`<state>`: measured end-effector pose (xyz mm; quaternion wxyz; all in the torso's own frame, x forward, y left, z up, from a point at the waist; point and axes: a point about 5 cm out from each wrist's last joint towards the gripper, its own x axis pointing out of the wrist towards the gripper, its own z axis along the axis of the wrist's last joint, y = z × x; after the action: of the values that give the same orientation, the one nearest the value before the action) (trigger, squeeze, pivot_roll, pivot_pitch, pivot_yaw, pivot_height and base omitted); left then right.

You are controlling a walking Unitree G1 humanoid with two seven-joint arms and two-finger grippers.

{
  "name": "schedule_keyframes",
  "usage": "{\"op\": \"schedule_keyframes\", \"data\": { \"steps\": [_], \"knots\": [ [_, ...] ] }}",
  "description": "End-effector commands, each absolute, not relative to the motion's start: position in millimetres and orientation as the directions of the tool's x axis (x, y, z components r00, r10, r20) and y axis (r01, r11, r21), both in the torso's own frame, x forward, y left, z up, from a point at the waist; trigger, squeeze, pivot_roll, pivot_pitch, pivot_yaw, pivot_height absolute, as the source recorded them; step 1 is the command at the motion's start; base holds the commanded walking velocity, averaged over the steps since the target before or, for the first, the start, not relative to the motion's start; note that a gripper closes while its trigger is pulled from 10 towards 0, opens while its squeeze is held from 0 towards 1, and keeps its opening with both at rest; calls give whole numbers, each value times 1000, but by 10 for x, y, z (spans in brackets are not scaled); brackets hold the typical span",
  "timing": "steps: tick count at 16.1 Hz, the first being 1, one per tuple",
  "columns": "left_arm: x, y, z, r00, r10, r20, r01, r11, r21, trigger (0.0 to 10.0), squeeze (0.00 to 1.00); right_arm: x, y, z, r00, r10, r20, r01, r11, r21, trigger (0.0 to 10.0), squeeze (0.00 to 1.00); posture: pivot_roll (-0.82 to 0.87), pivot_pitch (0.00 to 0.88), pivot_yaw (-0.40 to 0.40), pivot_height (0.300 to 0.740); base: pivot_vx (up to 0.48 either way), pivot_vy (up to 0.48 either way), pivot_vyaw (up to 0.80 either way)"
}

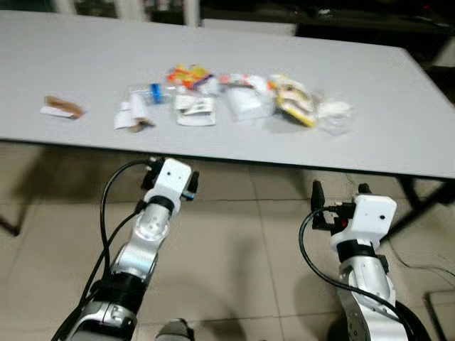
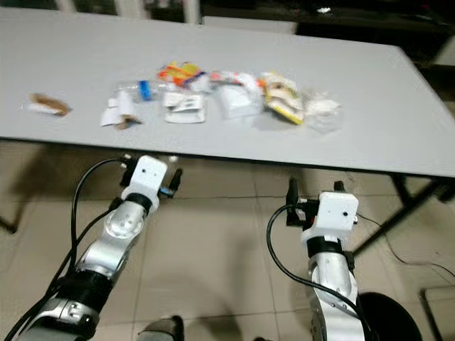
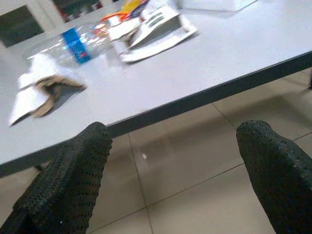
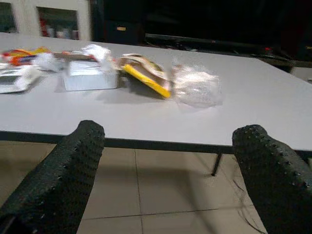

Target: Picking trash to rubbish bin

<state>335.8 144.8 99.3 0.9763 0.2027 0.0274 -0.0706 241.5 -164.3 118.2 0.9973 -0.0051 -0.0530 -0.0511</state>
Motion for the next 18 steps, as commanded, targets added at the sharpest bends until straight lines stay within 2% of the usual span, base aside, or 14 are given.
{"op": "schedule_keyframes", "data": {
  "steps": [1,3,8,18],
  "knots": [
    [3376,1450,972,987,-131,-96,159,902,400,10000,0,2414,-1653,1187,987,-115,110,117,993,-10,10000,0,218,92,-31,740,0,0,800],
    [3384,1450,965,987,-127,-98,155,907,391,10000,0,2422,-1648,1198,987,-117,113,119,993,-10,10000,0,216,94,-34,740,0,0,800],
    [3435,1502,972,986,-117,-116,149,933,329,10000,0,2421,-1682,1202,985,-132,111,132,991,2,10000,0,215,96,-45,740,0,0,0],
    [3473,1449,938,982,-120,-145,157,948,278,10000,0,2398,-1712,1191,983,-154,103,154,988,6,10000,0,198,95,-44,740,0,464,0]
  ]
}}
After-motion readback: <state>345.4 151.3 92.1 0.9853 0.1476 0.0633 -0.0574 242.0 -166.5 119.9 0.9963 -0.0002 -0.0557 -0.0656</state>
